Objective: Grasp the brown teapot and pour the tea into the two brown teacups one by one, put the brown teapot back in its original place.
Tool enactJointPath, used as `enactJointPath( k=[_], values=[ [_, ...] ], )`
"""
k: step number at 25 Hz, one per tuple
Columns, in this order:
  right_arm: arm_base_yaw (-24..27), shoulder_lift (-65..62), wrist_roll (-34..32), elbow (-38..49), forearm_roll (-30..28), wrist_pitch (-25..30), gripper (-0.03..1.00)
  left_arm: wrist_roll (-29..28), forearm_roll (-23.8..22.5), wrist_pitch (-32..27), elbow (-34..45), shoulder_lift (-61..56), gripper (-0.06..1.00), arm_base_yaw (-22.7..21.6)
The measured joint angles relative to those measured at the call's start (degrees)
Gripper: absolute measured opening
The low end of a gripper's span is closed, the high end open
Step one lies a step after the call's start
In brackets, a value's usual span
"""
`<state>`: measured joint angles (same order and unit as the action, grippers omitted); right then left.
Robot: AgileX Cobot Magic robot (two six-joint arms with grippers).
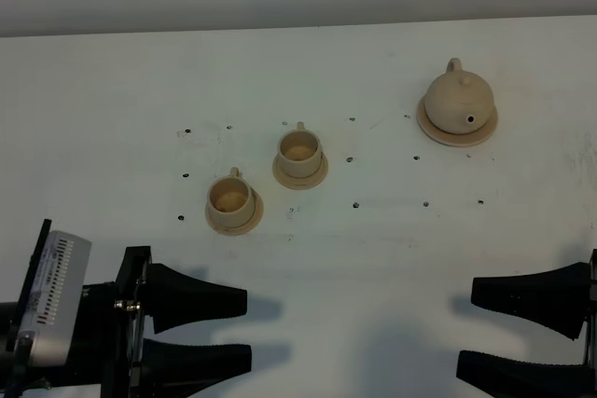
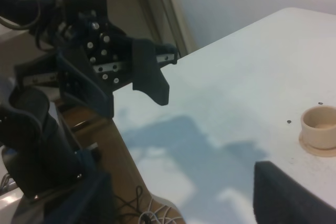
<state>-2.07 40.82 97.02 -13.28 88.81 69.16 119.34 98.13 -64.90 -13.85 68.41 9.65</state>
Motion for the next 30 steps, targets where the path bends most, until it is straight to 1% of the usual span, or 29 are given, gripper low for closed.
enactJointPath(
  k=[3, 7, 13, 15, 18, 20, 26, 30],
  values=[
    [0.0, 0.0, -0.1, 0.0, 0.0, 0.0, 0.56, 0.0, 0.0, 0.9, 0.3, 0.0, 0.46, 0.0],
    [0.0, 0.0, -0.2, 0.0, 0.0, 0.0, 0.56, 0.0, 0.0, 4.4, 0.6, 0.0, 0.47, 0.0],
    [0.0, 0.0, -0.2, 0.0, 0.0, 0.1, 0.56, 0.0, 0.0, 4.7, 0.6, 0.0, 0.51, 0.0],
    [0.0, 0.0, -0.2, 0.0, 0.0, 0.1, 0.56, 0.1, 0.7, 3.7, 0.6, 0.0, 0.53, 0.0],
    [0.0, 0.0, -0.2, 0.0, 0.0, 0.1, 0.56, 0.1, 3.5, -0.6, 0.6, 0.0, 0.53, 0.0],
    [0.0, 0.0, -0.2, 0.0, 0.0, 0.1, 0.56, 0.1, 4.4, -2.3, 0.6, 0.0, 0.53, 0.0],
    [0.0, 0.0, -0.2, 0.0, 0.7, 0.1, 0.56, 0.1, 4.7, -3.3, 0.6, -0.4, 0.50, 0.0],
    [0.0, 0.0, -0.2, 0.0, 2.6, 0.1, 0.56, -0.6, 4.7, -3.3, 0.6, -6.5, 0.44, 0.0]
  ],
)
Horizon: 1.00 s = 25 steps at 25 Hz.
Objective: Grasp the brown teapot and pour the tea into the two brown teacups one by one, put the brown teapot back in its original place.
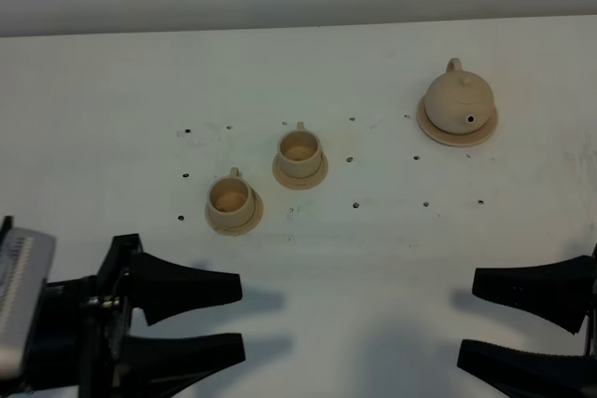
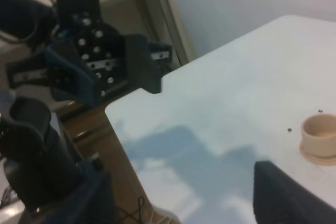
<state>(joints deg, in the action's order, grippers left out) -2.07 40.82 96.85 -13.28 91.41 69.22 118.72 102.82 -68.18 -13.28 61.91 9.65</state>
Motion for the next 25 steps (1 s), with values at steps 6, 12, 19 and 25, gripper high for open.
enactJointPath(
  k=[6, 12, 19, 25],
  values=[
    [0.0, 0.0, -0.3, 0.0, 0.5, 0.0, 0.56, -15.3, -0.4, 11.3, -2.7, -20.8, 0.41, 0.0],
    [0.0, 0.0, -2.4, 0.0, 5.1, -0.8, 0.56, -39.2, -9.8, 32.8, -9.2, -42.5, 0.39, 0.0],
    [0.0, 0.0, -10.4, -4.7, 3.4, -6.1, 0.56, -73.3, -43.0, 35.6, -15.7, -50.6, 0.27, 0.0],
    [0.0, 0.0, -22.3, -13.4, -5.7, -9.0, 0.56, -101.5, -76.3, 23.3, -22.0, -50.7, 0.25, 0.0]
  ],
)
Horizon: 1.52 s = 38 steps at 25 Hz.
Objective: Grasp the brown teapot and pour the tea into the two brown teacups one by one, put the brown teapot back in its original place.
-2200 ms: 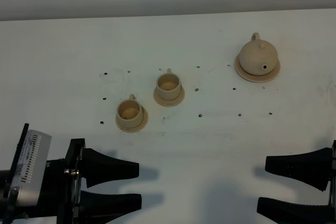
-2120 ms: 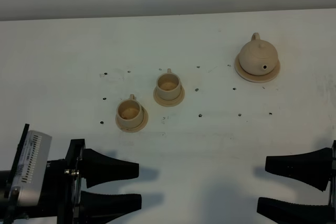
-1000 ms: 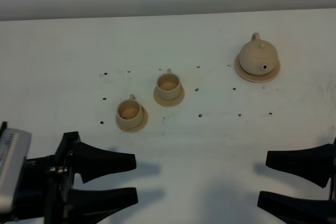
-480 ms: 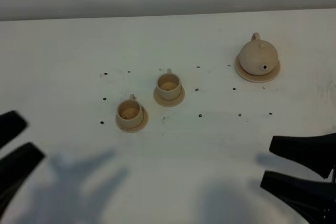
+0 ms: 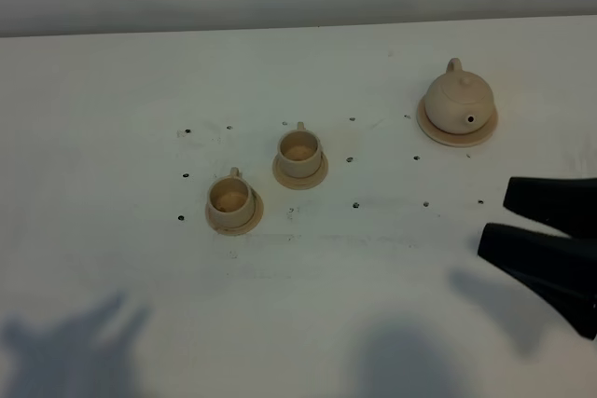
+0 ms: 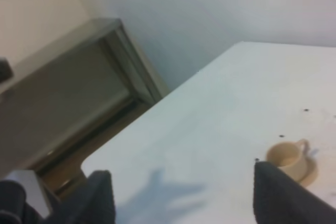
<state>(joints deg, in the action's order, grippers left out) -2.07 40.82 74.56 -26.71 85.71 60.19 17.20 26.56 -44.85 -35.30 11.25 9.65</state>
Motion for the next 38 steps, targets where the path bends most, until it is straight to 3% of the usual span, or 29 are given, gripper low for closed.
enactJointPath(
  k=[3, 5, 11, 17, 24, 31, 38],
  values=[
    [0.0, 0.0, -3.0, -3.2, -4.0, -0.4, 0.56, -6.1, -9.7, -5.3, -1.8, -0.1, 0.24, 0.0],
    [0.0, 0.0, -3.8, -4.2, -4.7, -0.4, 0.56, -7.4, -12.2, -7.2, -1.9, -0.5, 0.24, 0.0],
    [0.0, 0.0, -5.8, -4.3, -7.2, -0.9, 0.56, -7.4, -13.3, -8.7, -2.0, -0.7, 0.24, 0.0],
    [0.0, 0.0, -8.5, -4.3, -9.4, -3.4, 0.55, -8.2, -17.0, -17.8, -2.0, -0.7, 0.24, 0.0],
    [0.0, 0.1, -11.5, -5.7, -12.7, -4.8, 0.54, -10.0, -18.9, -23.6, -1.9, -0.7, 0.24, 0.0],
    [0.0, 2.4, -17.2, -14.2, -18.2, -2.9, 0.54, -10.1, -19.2, -24.0, 3.4, -2.7, 0.24, 0.0],
    [0.0, 6.9, -19.7, -18.7, -20.0, 0.3, 0.54, -12.4, -20.4, -23.6, 6.2, -9.1, 0.24, 0.0]
  ],
)
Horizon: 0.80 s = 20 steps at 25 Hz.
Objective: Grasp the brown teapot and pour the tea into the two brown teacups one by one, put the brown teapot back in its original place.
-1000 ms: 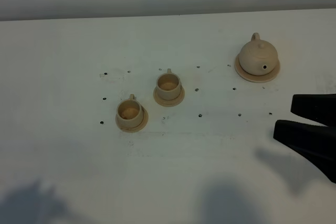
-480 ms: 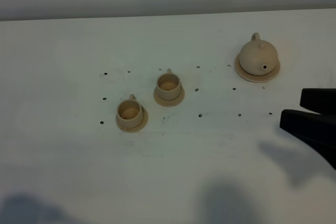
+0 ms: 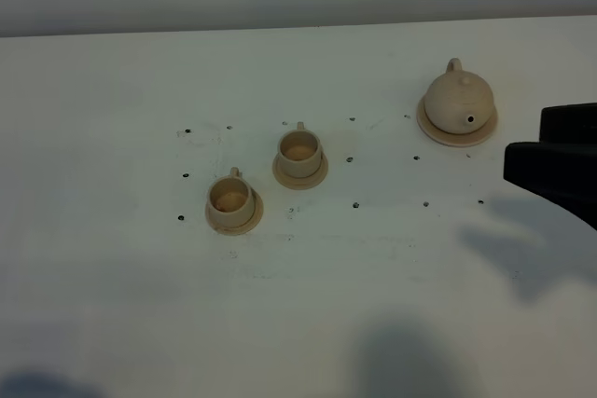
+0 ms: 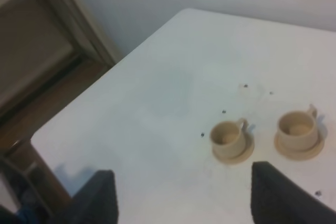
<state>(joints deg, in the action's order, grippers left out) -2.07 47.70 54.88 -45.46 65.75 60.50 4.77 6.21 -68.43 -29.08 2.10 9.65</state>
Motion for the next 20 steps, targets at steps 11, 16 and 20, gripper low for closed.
enactJointPath(
  k=[11, 16, 20],
  values=[
    [0.0, 10.3, 1.7, -0.2, -0.5, 0.1, 0.54, -3.0, -1.6, 8.0, 1.3, -2.1, 0.24, 0.0],
    [0.0, 13.2, 3.4, -0.2, -0.5, -1.1, 0.54, -3.0, -1.5, 8.3, 2.2, -2.4, 0.24, 0.0],
    [0.0, 13.4, 3.9, -0.8, -0.5, -2.4, 0.54, -3.0, -0.8, 7.8, 2.7, -2.3, 0.24, 0.0]
  ],
)
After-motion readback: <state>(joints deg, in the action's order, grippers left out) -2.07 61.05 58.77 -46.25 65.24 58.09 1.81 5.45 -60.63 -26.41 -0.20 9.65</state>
